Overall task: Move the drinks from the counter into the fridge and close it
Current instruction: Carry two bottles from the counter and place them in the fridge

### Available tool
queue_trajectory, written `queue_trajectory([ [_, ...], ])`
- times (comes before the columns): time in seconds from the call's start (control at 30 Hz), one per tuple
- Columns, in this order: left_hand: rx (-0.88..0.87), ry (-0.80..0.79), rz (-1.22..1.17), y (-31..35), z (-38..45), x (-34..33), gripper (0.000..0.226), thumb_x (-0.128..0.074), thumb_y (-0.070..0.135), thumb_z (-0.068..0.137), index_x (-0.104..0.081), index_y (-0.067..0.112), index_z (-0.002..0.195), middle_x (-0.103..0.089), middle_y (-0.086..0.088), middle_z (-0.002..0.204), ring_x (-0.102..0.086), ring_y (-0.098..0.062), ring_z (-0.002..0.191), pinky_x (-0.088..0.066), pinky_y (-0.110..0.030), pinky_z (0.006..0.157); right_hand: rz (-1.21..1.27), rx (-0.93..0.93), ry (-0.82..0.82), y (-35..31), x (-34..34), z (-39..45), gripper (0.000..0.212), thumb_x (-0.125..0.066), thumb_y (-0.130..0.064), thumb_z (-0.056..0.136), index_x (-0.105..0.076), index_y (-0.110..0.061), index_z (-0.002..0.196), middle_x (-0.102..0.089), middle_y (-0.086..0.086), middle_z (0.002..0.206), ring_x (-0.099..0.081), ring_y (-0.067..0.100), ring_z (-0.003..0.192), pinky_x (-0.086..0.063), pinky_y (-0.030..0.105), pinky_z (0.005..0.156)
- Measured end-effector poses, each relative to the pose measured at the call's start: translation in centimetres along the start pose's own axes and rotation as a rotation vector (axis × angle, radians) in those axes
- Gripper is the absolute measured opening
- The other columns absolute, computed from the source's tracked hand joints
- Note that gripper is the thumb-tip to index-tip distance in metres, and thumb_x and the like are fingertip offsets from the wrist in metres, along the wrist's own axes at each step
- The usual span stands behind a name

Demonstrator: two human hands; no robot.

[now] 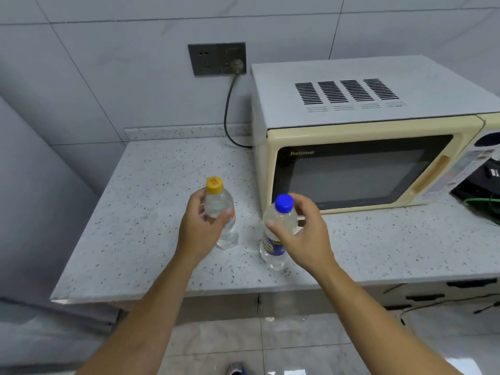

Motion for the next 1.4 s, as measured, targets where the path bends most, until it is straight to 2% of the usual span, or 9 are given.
queue_trajectory([
  [0.13, 0.121, -0.045, -0.037, -3.9, -0.2, -1.1, 0.060, -0.084, 0.046, 0.069, -0.046, 0.058, 0.114, -0.061, 0.025, 0.116, -0.062, 0.002, 0.107, -0.052, -0.014, 0.077, 0.086, -0.076, -0.049, 3.1, -2.1, -1.6, 0.072, -0.082, -0.049, 0.064, -0.046, -0.048, 0.126, -0.054, -0.029, 0.123, -0.055, 0.000, 0.114, -0.046, 0.008, 0.083],
  [0.33, 0.234, -0.047, -0.154, -6.7, -0.3, -2.2, 0.060, -0.084, 0.054, 0.059, -0.049, 0.052, 0.109, -0.066, 0.018, 0.112, -0.065, 0.006, 0.095, -0.049, -0.022, 0.079, 0.165, -0.193, 0.007, 5.8, -4.0, -2.4, 0.070, -0.090, -0.029, 0.067, -0.045, -0.040, 0.120, -0.054, -0.031, 0.107, -0.056, -0.005, 0.104, -0.048, 0.006, 0.074],
  [0.47, 0.233, -0.027, -0.216, -7.3, -0.8, -2.2, 0.053, -0.085, 0.052, 0.062, -0.052, 0.057, 0.103, -0.067, 0.022, 0.108, -0.065, 0.003, 0.098, -0.050, -0.022, 0.081, 0.243, -0.244, 0.046, 6.5, -4.4, -2.8, 0.062, -0.087, -0.019, 0.074, -0.049, -0.033, 0.121, -0.061, -0.016, 0.108, -0.062, 0.003, 0.099, -0.053, 0.014, 0.077],
  [0.57, 0.276, -0.026, -0.347, -8.0, -1.6, -1.9, 0.053, -0.083, 0.056, 0.062, -0.059, 0.046, 0.108, -0.071, 0.012, 0.109, -0.069, -0.006, 0.100, -0.052, -0.028, 0.082, 0.282, -0.253, -0.003, 6.6, -4.6, -2.9, 0.049, -0.082, -0.016, 0.079, -0.055, -0.033, 0.116, -0.066, -0.013, 0.102, -0.065, 0.008, 0.096, -0.056, 0.021, 0.077],
  [0.7, 0.409, -0.068, -0.647, -9.6, -4.6, -2.7, 0.061, -0.075, 0.058, 0.073, -0.062, 0.020, 0.119, -0.072, -0.006, 0.113, -0.068, -0.024, 0.104, -0.050, -0.046, 0.092, 0.397, -0.331, -0.072, 7.2, -4.5, -3.8, 0.036, -0.077, -0.026, 0.083, -0.060, -0.036, 0.113, -0.073, -0.015, 0.103, -0.069, 0.005, 0.096, -0.054, 0.014, 0.073],
  [0.83, 0.498, -0.093, -0.793, -9.8, -8.0, -2.2, 0.076, -0.073, 0.063, 0.072, -0.057, 0.015, 0.128, -0.066, -0.014, 0.107, -0.064, -0.027, 0.094, -0.051, -0.043, 0.083, 0.683, -0.569, -0.101, 8.8, -5.6, -6.7, 0.053, -0.061, -0.048, 0.083, -0.061, -0.013, 0.122, -0.074, 0.008, 0.106, -0.071, 0.023, 0.096, -0.059, 0.028, 0.075],
  [0.97, 0.589, -0.022, -0.762, -10.4, -12.5, -0.9, 0.096, -0.073, 0.079, 0.055, -0.063, 0.013, 0.124, -0.071, -0.019, 0.103, -0.069, -0.028, 0.088, -0.056, -0.040, 0.077, 0.810, -0.774, -0.190, 9.6, -6.7, -10.7, 0.060, -0.052, -0.059, 0.082, -0.069, -0.009, 0.110, -0.073, 0.018, 0.093, -0.073, 0.028, 0.080, -0.062, 0.037, 0.067],
  [1.13, 0.736, 0.104, -0.732, -12.2, -19.3, -0.5, 0.088, -0.044, 0.086, 0.072, -0.072, 0.008, 0.102, -0.073, -0.018, 0.091, -0.070, -0.027, 0.069, -0.054, -0.035, 0.064, 0.720, -0.819, -0.398, 9.6, -8.2, -15.3, 0.069, -0.052, -0.062, 0.080, -0.068, -0.001, 0.108, -0.071, 0.024, 0.094, -0.071, 0.031, 0.079, -0.061, 0.038, 0.065],
  [1.4, 0.909, 0.326, -0.760, -14.0, -32.4, 1.2, 0.084, -0.043, 0.082, 0.069, -0.072, 0.008, 0.094, -0.073, -0.020, 0.088, -0.068, -0.027, 0.059, -0.056, -0.033, 0.051, 0.609, -0.858, -0.697, 9.6, -12.0, -23.4, 0.072, -0.055, -0.058, 0.078, -0.063, 0.002, 0.117, -0.073, 0.021, 0.090, -0.072, 0.027, 0.073, -0.061, 0.034, 0.064],
])
Point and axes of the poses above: each hand's wrist, its own z-axis towards the middle knuckle, its own x-axis out of the back of the hand, y = z × x, the point moved 10 cm from there along z, towards the middle knuckle
